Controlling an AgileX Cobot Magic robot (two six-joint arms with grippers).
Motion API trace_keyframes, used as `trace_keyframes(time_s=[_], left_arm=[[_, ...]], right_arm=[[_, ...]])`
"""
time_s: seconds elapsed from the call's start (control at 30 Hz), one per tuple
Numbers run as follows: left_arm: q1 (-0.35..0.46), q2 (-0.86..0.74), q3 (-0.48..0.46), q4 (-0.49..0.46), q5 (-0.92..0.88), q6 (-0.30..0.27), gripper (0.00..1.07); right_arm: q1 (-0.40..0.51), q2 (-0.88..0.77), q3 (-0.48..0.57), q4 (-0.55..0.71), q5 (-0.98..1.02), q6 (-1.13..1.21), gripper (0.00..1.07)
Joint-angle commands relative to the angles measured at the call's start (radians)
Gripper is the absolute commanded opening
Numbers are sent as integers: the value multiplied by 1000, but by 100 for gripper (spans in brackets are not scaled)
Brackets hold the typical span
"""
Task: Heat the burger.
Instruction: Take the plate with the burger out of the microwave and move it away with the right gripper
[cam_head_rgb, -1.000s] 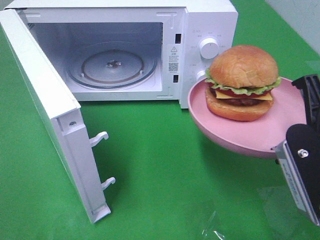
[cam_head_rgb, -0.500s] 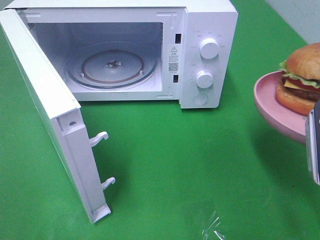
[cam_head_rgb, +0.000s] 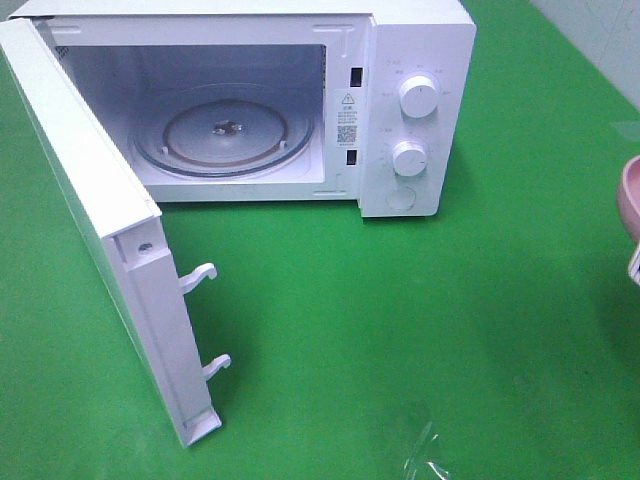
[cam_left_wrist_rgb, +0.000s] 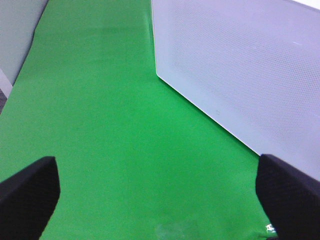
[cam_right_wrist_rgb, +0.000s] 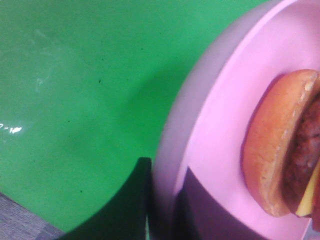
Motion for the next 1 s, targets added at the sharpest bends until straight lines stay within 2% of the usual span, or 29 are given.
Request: trace_keyframes(time_s=[0.03,0.23,0.5,0.57,0.83,1.0], left_arm=[[3,-19,5,1,-13,-1,100],[3,-19,5,1,-13,-1,100],[3,-19,5,1,-13,-1,100],[3,-19,5,1,-13,-1,100],[3,-19,5,1,-13,-1,100],[3,-19,5,1,-13,-1,100]], right_arm=[[-7,9,-8,-79,18,67,0],[-7,146,-9,-128,76,283,0],[-7,355,-12,-198,47,593,0],[-7,459,-12,-236,8,739,0],[-7,670,-18,-284,-126,902,0],[-7,753,-48,-318,-130,964,1]])
